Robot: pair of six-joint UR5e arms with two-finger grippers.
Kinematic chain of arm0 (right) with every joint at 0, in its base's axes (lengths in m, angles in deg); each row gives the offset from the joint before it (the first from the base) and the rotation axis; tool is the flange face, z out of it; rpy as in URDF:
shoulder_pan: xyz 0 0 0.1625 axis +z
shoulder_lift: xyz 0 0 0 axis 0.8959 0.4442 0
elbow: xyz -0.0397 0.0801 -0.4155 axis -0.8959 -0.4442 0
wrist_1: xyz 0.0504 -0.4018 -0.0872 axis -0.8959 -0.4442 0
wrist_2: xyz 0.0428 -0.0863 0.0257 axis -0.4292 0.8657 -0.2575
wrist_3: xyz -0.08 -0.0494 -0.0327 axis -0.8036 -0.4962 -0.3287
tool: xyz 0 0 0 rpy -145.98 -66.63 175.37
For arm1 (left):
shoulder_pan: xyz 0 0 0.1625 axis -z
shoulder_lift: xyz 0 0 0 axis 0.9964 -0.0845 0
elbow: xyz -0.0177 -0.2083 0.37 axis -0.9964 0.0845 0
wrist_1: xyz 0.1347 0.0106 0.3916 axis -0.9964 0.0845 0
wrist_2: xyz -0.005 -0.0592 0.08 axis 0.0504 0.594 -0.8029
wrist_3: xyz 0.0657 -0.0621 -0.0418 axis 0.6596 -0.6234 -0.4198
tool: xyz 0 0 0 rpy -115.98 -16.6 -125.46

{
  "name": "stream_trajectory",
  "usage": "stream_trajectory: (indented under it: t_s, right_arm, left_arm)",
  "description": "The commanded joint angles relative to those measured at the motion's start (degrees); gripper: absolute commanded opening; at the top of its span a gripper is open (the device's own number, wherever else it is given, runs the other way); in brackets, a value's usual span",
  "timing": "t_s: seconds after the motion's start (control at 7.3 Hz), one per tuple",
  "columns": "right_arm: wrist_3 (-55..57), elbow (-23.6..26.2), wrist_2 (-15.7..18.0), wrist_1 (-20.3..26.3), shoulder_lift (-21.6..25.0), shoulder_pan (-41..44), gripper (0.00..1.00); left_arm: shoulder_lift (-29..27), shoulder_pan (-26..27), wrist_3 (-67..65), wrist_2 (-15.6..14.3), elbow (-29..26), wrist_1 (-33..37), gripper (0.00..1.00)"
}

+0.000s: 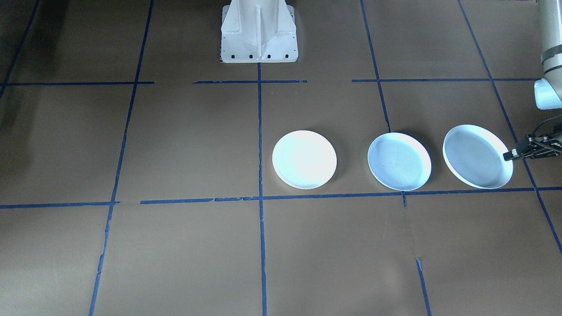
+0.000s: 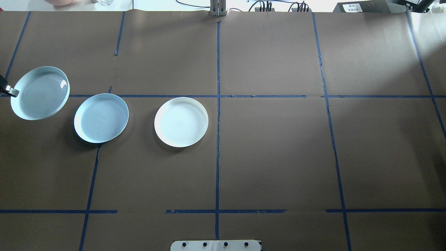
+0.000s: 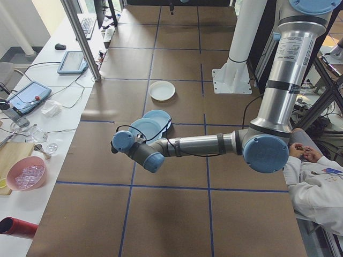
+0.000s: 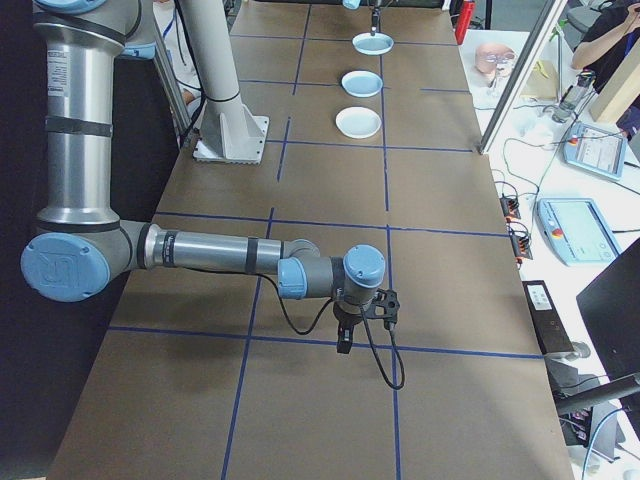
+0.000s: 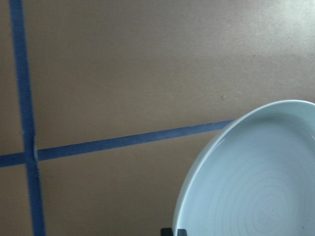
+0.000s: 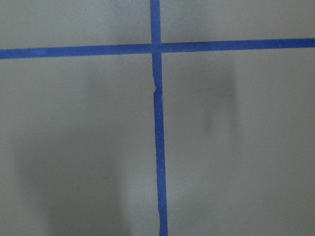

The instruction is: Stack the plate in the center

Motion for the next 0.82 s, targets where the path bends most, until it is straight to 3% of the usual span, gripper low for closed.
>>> stream_trajectory:
  t_s: [0.0, 0.14, 0.27, 0.68]
  right_arm:
    - [0.0, -0.01, 0.0, -0.04, 0.0, 0.0, 1.0]
    - [0.0, -0.01, 0.0, -0.04, 0.0, 0.0, 1.0]
    - [0.0, -0.01, 0.0, 0.05, 0.0, 0.0, 1.0]
    - [0.0, -0.01, 0.0, -0.04, 0.0, 0.0, 1.0]
  left_arm:
    - [-1.38, -4.92, -6.96, -3.86, 1.62, 1.81, 0.0]
    - [-2.33, -8.68, -12.29, -6.59, 3.1, 2.52, 0.0]
    - [-2.26, -9.16, -14.43, -8.1, 2.68, 6.35, 0.0]
    - [-2.43, -11.97, -17.79, -11.8, 3.03, 7.01, 0.0]
